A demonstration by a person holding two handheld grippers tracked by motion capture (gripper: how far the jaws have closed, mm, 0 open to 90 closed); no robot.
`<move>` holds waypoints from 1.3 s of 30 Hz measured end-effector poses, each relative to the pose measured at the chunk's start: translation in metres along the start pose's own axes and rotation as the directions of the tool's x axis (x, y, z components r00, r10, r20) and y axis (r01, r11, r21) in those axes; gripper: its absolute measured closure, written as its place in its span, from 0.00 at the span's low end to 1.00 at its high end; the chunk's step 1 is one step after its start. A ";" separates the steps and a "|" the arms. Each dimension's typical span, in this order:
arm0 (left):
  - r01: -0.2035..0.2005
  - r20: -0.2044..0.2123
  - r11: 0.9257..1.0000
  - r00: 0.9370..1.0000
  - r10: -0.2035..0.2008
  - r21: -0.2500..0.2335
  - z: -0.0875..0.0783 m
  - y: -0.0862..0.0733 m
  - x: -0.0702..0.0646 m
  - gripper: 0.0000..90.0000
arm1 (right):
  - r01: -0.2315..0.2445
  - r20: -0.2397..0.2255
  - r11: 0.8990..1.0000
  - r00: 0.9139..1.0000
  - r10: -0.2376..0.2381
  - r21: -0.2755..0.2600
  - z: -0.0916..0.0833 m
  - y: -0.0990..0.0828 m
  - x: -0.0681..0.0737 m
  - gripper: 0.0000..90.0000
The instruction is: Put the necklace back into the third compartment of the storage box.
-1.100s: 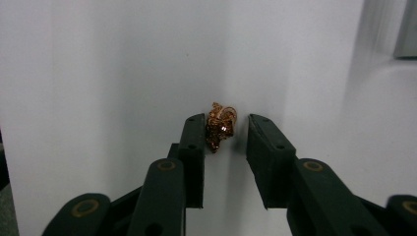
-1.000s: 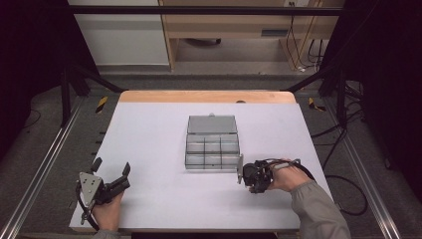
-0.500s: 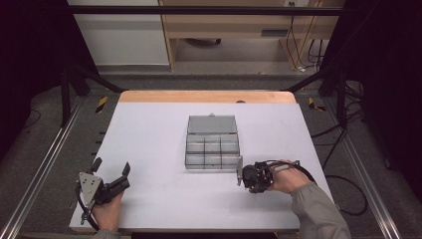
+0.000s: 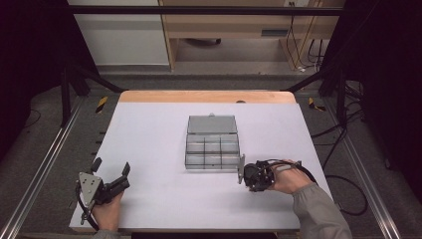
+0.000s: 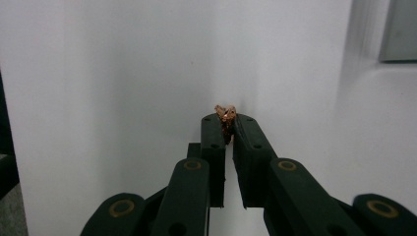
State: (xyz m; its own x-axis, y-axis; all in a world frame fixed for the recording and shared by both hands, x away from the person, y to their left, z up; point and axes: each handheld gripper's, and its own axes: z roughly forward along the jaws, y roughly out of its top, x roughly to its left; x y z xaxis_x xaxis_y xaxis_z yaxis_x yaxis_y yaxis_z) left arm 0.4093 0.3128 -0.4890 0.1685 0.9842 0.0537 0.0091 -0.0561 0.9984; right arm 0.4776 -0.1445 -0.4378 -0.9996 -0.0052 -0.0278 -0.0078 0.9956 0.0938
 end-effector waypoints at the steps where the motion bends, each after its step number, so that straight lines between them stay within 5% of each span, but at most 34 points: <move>1: 0.000 0.000 1.000 1.000 0.000 0.000 0.000 0.000 0.000 0.06 | 0.000 0.006 1.000 1.000 0.000 -0.010 -0.002 0.000 0.000 0.93; 6: 0.000 0.000 1.000 1.000 0.000 0.000 0.000 0.000 0.000 0.06 | -0.018 0.023 0.996 1.000 0.020 -0.090 -0.009 -0.005 0.001 0.93; 13: -0.001 -0.001 1.000 1.000 0.001 0.000 0.000 0.000 0.000 0.06 | -0.051 0.048 0.989 0.997 0.058 -0.136 -0.015 -0.010 0.003 0.93; 21: -0.003 -0.002 1.000 1.000 0.003 0.001 0.000 0.000 0.000 0.06 | -0.117 0.062 0.967 0.989 0.134 -0.227 -0.017 -0.025 0.005 0.93; 24: -0.003 -0.002 1.000 1.000 0.003 0.000 0.000 0.000 0.000 0.06 | -0.153 0.071 0.943 0.981 0.181 -0.297 -0.021 -0.032 0.006 0.93; 25: -0.003 -0.002 1.000 1.000 0.003 0.000 0.000 0.000 0.000 0.06 | -0.153 0.071 0.943 0.981 0.181 -0.297 -0.021 -0.032 0.006 0.93; 26: -0.003 -0.003 1.000 1.000 0.003 0.000 0.000 0.000 0.000 0.06 | -0.165 0.087 0.930 0.975 0.203 -0.330 -0.022 -0.035 0.007 0.93; 27: -0.003 -0.003 1.000 1.000 0.003 0.000 0.000 0.000 0.000 0.06 | -0.165 0.087 0.930 0.975 0.203 -0.330 -0.022 -0.035 0.007 0.93; 28: -0.003 -0.003 1.000 1.000 0.003 0.000 0.000 0.000 0.000 0.06 | -0.181 0.092 0.914 0.969 0.228 -0.363 -0.024 -0.036 0.008 0.93; 29: -0.003 -0.003 1.000 1.000 0.003 -0.001 0.000 0.000 0.000 0.06 | -0.181 0.092 0.914 0.969 0.228 -0.363 -0.024 -0.036 0.008 0.93; 30: -0.001 -0.003 1.000 1.000 0.001 -0.002 0.000 0.000 0.000 0.06 | -0.187 0.099 0.892 0.964 0.248 -0.411 -0.026 -0.038 0.009 0.93; 32: -0.001 -0.002 1.000 1.000 0.001 -0.002 0.000 0.000 0.000 0.06 | -0.206 0.095 0.871 0.957 0.275 -0.445 -0.026 -0.040 0.010 0.93; 33: -0.001 -0.002 1.000 1.000 0.001 -0.002 0.000 0.000 0.000 0.06 | -0.206 0.095 0.871 0.957 0.275 -0.445 -0.026 -0.040 0.010 0.93; 34: -0.002 -0.003 1.000 1.000 0.002 -0.002 0.000 0.000 0.000 0.06 | -0.220 0.101 0.853 0.948 0.301 -0.474 -0.025 -0.042 0.011 0.93; 35: -0.002 -0.003 1.000 1.000 0.002 -0.002 0.000 0.000 0.000 0.06 | -0.220 0.101 0.853 0.948 0.301 -0.474 -0.025 -0.042 0.011 0.93; 36: -0.002 -0.003 1.000 1.000 0.002 -0.002 0.000 0.000 0.000 0.06 | -0.234 0.111 0.836 0.938 0.329 -0.497 -0.026 -0.043 0.013 0.93; 37: -0.002 -0.003 1.000 1.000 0.002 -0.002 0.000 0.000 0.000 0.06 | -0.234 0.111 0.836 0.938 0.329 -0.497 -0.026 -0.043 0.013 0.93; 38: -0.001 -0.003 1.000 1.000 0.001 -0.003 0.000 0.000 0.000 0.06 | -0.241 0.112 0.811 0.930 0.350 -0.534 -0.027 -0.044 0.013 0.93; 39: -0.001 -0.003 1.000 1.000 0.001 -0.004 0.000 0.000 0.000 0.06 | -0.245 0.111 0.801 0.927 0.359 -0.547 -0.028 -0.045 0.014 0.93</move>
State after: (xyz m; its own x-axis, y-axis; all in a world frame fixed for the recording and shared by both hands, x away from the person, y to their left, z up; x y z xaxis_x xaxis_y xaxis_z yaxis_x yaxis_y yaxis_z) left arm 0.4089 0.3125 -0.4891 0.1658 0.9846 0.0552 0.0053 -0.0568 0.9984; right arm 0.4636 -0.1918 -0.4150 -0.9261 0.3630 -0.1028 0.2234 0.7472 0.6259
